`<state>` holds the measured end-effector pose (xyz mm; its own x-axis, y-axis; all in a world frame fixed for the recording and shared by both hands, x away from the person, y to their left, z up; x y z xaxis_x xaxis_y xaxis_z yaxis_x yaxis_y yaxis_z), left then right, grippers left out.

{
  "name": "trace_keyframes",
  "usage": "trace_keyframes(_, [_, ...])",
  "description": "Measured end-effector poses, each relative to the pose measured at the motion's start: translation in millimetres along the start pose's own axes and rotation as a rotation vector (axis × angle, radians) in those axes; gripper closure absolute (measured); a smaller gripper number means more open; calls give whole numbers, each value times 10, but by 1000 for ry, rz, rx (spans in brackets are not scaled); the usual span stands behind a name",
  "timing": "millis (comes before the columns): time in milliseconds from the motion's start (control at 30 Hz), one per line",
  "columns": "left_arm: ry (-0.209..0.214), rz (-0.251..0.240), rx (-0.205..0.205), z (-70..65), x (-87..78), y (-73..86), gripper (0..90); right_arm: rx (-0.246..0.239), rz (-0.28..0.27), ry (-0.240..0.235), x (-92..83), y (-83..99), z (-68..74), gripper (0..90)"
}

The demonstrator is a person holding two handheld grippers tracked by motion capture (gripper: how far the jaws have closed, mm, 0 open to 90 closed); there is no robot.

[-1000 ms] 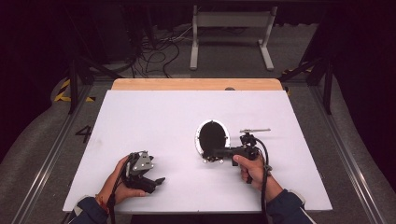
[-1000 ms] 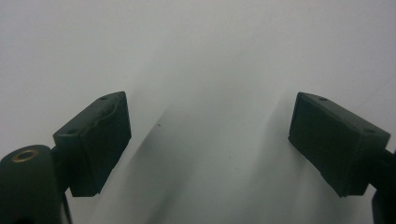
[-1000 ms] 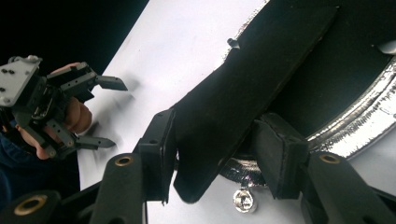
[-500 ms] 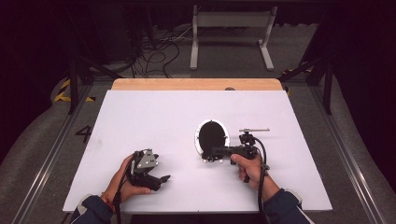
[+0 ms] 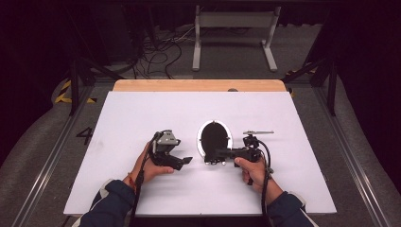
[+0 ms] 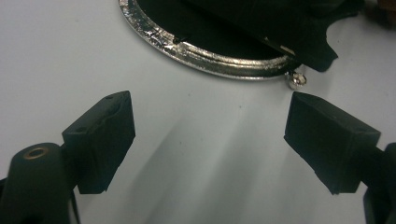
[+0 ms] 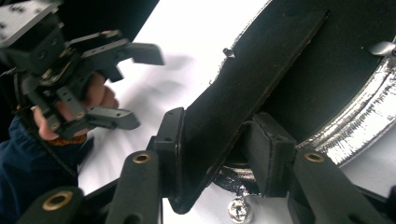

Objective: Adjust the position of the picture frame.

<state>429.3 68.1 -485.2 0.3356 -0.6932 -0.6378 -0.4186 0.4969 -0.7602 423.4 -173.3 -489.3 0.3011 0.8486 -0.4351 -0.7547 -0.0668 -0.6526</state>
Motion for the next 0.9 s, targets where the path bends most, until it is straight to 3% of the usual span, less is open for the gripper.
trace_keyframes(67, [-4,1,-6,33,52,-35,166,-36,1,-2,-9,-2,13,615])
trace_keyframes(200, [3,8,-9,86,155,-112,243,-64,1,-4,-13,-3,25,626])
trace_keyframes(300, [6,-9,-35,111,217,-172,248,-75,2,-4,-16,-2,25,628])
trace_keyframes(467, [46,4,-63,127,294,-246,300,-118,5,11,-18,-4,56,630])
trace_keyframes(567, [48,8,-70,114,337,-258,325,-127,2,10,-17,-3,57,630])
trace_keyframes(767, [123,12,-159,197,431,-283,298,-154,-2,7,-23,3,63,632])
trace_keyframes(833, [143,0,-158,205,436,-299,312,-167,-2,4,-23,2,60,632])
trace_keyframes(900, [171,8,-124,187,455,-305,327,-179,-4,3,-21,-4,65,631])
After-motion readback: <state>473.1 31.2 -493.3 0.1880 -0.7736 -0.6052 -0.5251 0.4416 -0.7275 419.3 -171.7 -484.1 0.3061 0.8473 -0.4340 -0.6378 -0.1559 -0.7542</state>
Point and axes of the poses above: each handheld gripper's, and its own axes: x roughly forward along the jaws, y roughly out of its underside, z roughly to its left, the point moved 5 cm from there along x, roughly forward along the jaws, and after that the axes turned 3 degrees about -x, right-handed, at the moved point
